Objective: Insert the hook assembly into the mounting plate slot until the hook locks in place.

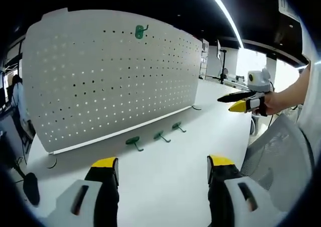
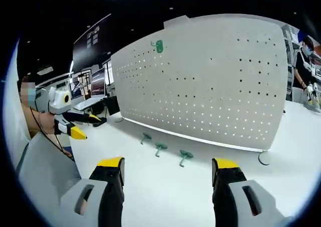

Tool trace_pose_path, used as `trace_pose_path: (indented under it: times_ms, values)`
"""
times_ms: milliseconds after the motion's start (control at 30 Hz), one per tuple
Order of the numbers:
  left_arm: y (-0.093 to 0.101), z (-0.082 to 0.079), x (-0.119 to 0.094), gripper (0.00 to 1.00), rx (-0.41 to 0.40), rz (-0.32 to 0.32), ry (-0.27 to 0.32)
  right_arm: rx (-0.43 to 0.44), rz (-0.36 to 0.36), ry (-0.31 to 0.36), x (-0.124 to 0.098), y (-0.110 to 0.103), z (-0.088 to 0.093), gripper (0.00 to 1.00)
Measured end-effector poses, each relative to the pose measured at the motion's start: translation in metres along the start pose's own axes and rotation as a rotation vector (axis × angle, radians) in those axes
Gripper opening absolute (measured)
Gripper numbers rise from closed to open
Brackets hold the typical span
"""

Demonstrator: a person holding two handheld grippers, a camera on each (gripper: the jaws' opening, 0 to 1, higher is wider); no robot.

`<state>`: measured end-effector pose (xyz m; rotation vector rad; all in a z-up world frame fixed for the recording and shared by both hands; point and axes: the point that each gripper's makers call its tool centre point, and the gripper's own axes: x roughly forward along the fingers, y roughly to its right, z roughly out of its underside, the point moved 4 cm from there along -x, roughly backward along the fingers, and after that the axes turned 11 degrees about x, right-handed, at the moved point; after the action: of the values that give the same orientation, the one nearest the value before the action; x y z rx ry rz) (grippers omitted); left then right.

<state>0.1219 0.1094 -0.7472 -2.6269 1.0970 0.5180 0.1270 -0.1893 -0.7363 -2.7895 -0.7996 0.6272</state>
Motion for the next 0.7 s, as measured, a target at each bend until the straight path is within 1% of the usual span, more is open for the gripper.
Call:
trace_pose_path:
  times_ms: [267, 433, 567, 700]
  values:
    - [-0.001, 0.007, -0.006, 0.74, -0.014, 0.007, -0.019, 0.012, 0.033, -0.037, -0.011, 0.007, 0.010, 0.69]
    - [-0.001, 0.009, -0.008, 0.74, -0.026, 0.008, -0.023, 0.020, 0.049, -0.045, -0.019, 0.009, 0.015, 0.69]
    - [-0.004, 0.012, -0.011, 0.74, -0.031, 0.008, -0.031, 0.024, 0.061, -0.053, -0.023, 0.010, 0.018, 0.69]
    - [-0.011, 0.015, -0.015, 0.73, -0.043, -0.004, -0.038, 0.032, 0.070, -0.054, -0.025, 0.012, 0.021, 0.69]
